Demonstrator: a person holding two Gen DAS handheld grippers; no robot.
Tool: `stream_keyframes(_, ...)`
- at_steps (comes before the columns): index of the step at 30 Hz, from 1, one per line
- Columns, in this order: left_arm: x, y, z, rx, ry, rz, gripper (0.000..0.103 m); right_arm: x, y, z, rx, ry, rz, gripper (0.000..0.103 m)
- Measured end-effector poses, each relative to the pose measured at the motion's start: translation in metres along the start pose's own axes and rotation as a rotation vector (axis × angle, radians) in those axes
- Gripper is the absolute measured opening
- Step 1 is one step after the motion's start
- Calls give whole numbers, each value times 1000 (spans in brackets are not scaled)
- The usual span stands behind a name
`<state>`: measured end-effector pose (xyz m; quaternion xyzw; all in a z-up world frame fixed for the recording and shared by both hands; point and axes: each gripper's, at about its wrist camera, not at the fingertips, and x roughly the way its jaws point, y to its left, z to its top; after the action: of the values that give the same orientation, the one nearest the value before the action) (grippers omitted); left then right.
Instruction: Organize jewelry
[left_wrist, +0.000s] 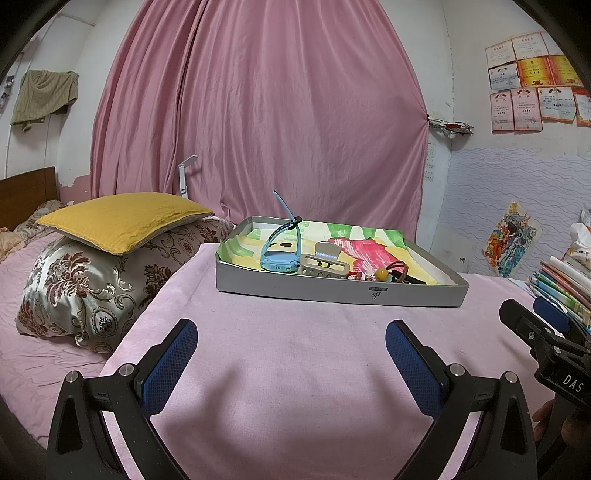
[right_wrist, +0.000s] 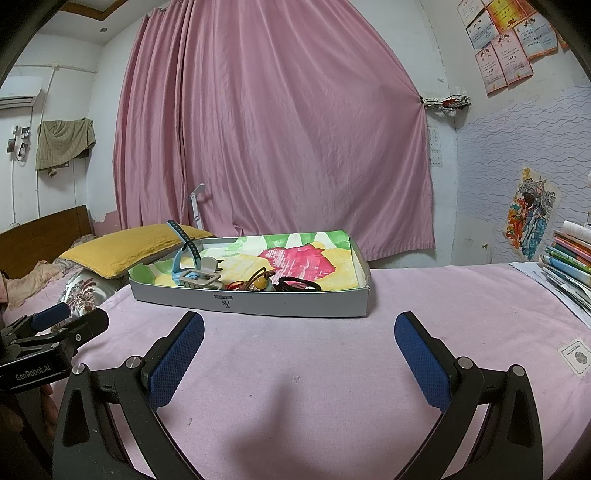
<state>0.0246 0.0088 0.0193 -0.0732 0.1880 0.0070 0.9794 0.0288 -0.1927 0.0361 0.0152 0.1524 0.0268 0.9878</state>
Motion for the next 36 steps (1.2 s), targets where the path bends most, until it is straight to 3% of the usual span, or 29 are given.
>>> stream_keyframes(36, 1, 1, -2, -3, 3, 4, 102, 0, 0, 0, 3, 0, 3, 101)
